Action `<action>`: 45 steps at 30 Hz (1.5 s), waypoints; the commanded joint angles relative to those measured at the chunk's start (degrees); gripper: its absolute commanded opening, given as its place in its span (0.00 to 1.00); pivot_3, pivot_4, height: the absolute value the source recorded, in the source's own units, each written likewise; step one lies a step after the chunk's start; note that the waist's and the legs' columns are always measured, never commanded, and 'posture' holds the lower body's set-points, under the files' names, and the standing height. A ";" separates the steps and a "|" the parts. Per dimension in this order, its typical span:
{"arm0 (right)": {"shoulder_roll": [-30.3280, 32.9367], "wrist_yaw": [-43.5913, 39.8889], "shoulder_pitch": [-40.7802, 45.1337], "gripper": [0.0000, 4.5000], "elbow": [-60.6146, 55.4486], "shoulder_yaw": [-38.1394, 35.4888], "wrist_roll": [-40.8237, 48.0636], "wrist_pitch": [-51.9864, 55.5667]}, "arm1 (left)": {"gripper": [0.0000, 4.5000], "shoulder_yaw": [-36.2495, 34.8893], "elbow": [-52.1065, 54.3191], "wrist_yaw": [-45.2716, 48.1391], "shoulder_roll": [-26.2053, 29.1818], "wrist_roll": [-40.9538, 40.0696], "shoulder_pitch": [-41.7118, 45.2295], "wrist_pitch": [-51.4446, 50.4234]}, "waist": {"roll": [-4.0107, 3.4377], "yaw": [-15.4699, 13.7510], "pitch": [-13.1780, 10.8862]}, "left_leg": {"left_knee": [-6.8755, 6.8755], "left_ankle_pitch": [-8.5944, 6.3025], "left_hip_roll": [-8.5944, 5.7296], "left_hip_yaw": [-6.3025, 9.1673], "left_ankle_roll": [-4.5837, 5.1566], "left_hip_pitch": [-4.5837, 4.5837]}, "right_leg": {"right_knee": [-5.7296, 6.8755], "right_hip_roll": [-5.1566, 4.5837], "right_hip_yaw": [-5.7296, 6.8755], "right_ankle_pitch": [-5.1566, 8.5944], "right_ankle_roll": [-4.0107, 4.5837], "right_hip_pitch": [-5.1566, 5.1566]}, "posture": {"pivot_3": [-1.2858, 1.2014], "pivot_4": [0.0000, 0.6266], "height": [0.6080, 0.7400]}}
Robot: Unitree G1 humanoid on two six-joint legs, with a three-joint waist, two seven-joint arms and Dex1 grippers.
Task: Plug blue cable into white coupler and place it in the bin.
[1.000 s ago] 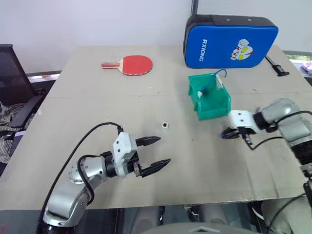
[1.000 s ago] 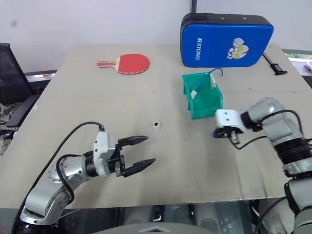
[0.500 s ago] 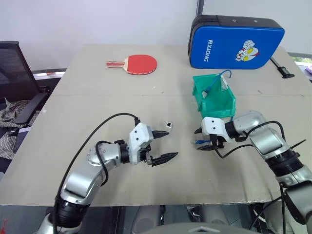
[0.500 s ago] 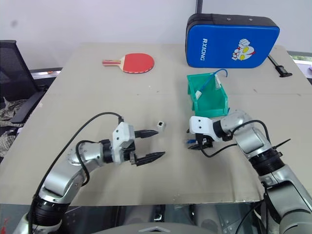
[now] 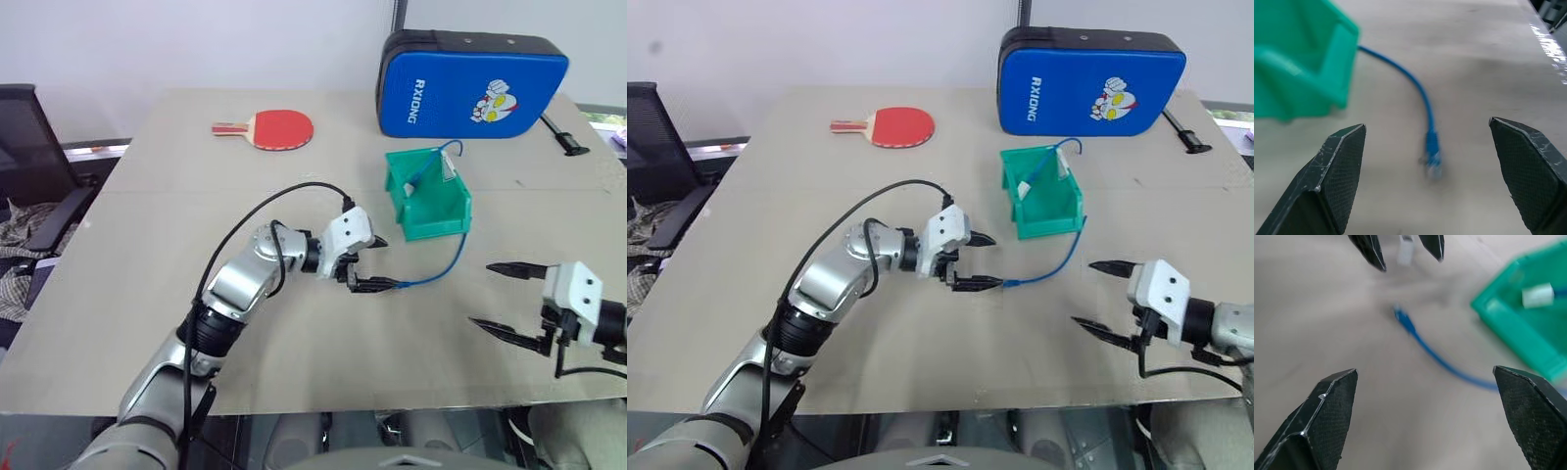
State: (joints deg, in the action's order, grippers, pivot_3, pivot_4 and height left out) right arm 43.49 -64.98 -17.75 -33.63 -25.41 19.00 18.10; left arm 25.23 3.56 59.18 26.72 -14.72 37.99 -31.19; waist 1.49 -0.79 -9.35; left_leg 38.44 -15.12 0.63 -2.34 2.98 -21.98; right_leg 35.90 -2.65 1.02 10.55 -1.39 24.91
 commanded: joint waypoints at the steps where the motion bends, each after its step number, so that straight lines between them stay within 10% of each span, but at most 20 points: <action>1: -0.78 2.34 -3.16 0.97 -4.39 -4.66 1.40 0.45 | 0.92 2.55 -1.13 1.47 -1.18 2.08 3.00 -1.07 | -0.02 0.42 0.01 | -0.01 0.00 0.03 -0.10 0.00 0.07 | 0.00 0.03 -0.13 -0.01 0.00 0.00 | 0.52 0.24 0.93; 11: -1.89 7.11 -9.91 0.97 -7.95 -6.31 1.19 -0.44 | 0.92 12.36 -11.48 5.56 -3.53 11.49 8.41 0.57 | -0.01 0.04 0.00 | 0.00 -0.01 -0.05 -0.09 0.02 0.01 | -0.06 0.02 -0.23 0.01 -0.02 -0.01 | 0.52 0.24 0.93; 21: -1.17 11.10 -9.77 1.00 -9.76 -3.69 1.24 2.07 | 0.01 12.82 -15.71 8.85 -4.61 14.86 8.35 3.89 | 0.00 -0.06 0.01 | 0.00 -0.01 -0.04 0.00 0.02 0.00 | -0.06 0.01 -0.16 0.02 -0.03 -0.01 | 0.52 0.24 0.93; 27: -4.38 19.07 -7.07 1.00 -12.69 -1.04 5.53 10.89 | 0.01 6.81 -13.97 10.86 -4.52 10.51 5.93 8.23 | 0.00 0.02 0.01 | -0.02 -0.01 -0.02 0.00 0.02 0.00 | -0.06 0.01 -0.16 0.03 -0.03 0.00 | 0.52 0.24 0.93; 40: -14.69 42.07 1.51 1.00 -18.21 5.81 51.35 25.83 | 0.01 -17.50 6.10 17.61 2.94 -31.64 0.61 -37.30 | -0.06 0.27 0.02 | 0.10 0.00 0.03 0.37 0.02 -0.44 | -0.01 0.00 -0.07 0.03 -0.02 0.27 | 0.52 0.24 0.93; 43: -14.79 46.78 5.14 0.72 -17.14 9.23 57.43 25.12 | 0.00 -18.56 7.81 15.92 3.19 -34.27 -0.56 -38.61 | -0.05 0.07 0.02 | 0.12 0.00 -0.01 0.38 0.02 -0.45 | -0.01 0.00 -0.08 0.02 -0.02 0.26 | 0.52 0.24 0.93; 45: -14.33 48.77 7.39 0.72 -16.49 11.32 60.63 24.85 | 0.00 -18.42 8.51 14.86 3.18 -34.82 -1.18 -38.33 | -0.04 -0.01 0.02 | 0.14 0.00 -0.03 0.38 0.02 -0.47 | -0.02 -0.01 -0.08 0.02 -0.03 0.25 | 0.52 0.24 0.93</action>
State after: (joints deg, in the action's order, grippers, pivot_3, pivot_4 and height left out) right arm 28.85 -18.08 -11.31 -49.84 -15.22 75.70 44.22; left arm 8.09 9.65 74.70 29.79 -47.39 37.07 -69.52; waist 1.44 -0.80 -9.33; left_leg 38.58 -15.12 0.58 -1.96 3.00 -22.46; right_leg 35.88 -2.67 0.92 10.58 -1.41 25.16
